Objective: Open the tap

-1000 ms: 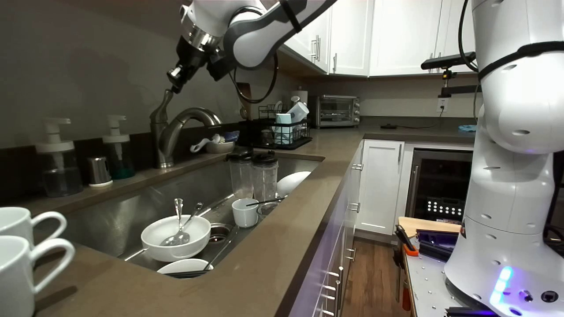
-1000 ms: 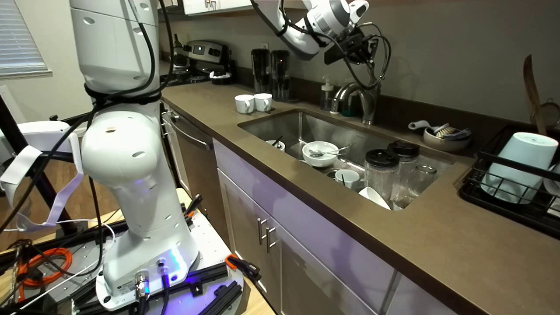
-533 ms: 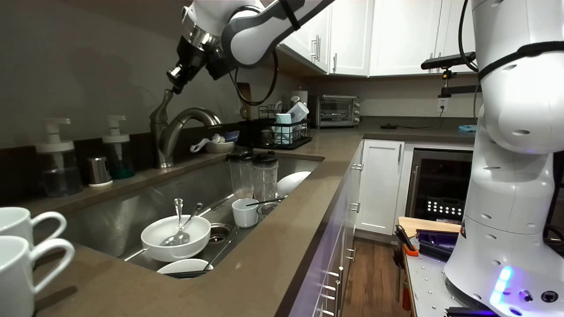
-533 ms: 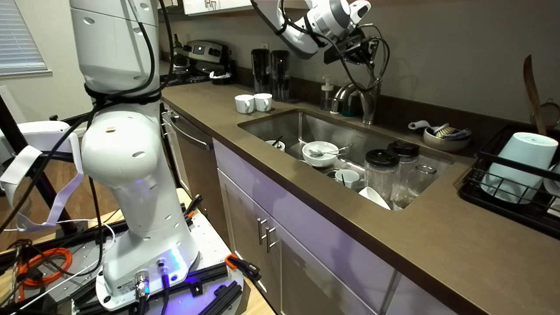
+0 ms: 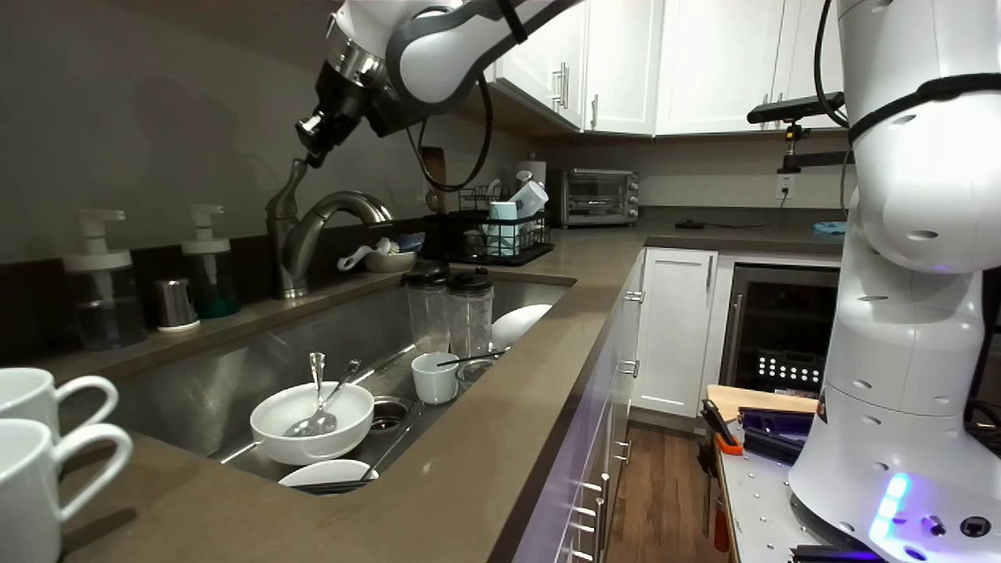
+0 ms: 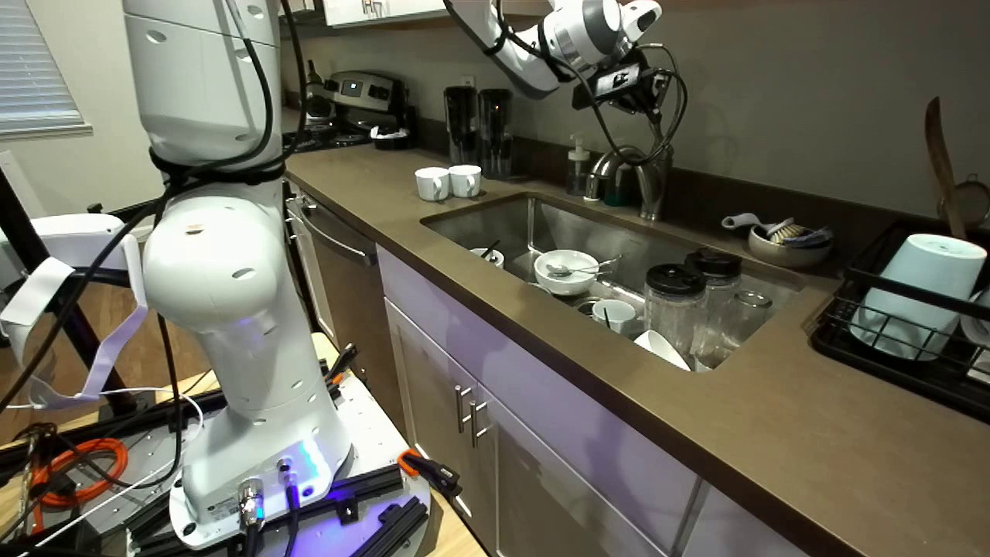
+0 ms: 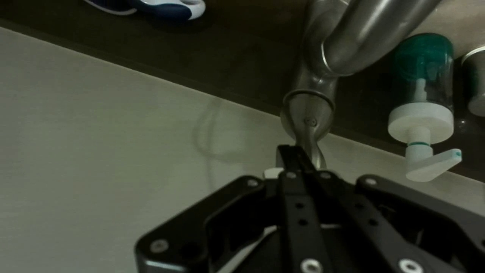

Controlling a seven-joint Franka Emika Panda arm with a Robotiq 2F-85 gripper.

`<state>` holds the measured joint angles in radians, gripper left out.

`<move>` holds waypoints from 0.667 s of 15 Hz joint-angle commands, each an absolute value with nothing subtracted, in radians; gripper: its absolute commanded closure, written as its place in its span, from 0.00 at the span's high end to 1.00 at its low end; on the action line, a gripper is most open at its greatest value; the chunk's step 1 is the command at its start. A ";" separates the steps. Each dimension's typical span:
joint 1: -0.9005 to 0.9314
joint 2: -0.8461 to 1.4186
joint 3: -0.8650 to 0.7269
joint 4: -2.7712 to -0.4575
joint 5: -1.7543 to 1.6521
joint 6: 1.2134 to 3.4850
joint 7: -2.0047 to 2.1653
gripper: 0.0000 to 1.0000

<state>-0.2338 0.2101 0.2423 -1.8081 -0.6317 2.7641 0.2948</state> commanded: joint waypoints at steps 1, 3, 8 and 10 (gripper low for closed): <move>-0.230 0.207 0.254 -1.812 -0.611 2.677 0.262 0.03; -0.116 0.198 0.140 -1.817 -0.561 2.620 0.224 0.04; -0.013 0.199 0.033 -1.822 -0.563 2.684 0.212 0.04; -0.021 0.203 0.038 -1.816 -0.629 2.711 0.252 0.04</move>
<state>-0.0272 0.2109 0.0523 -1.8126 -0.5638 2.6667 0.2368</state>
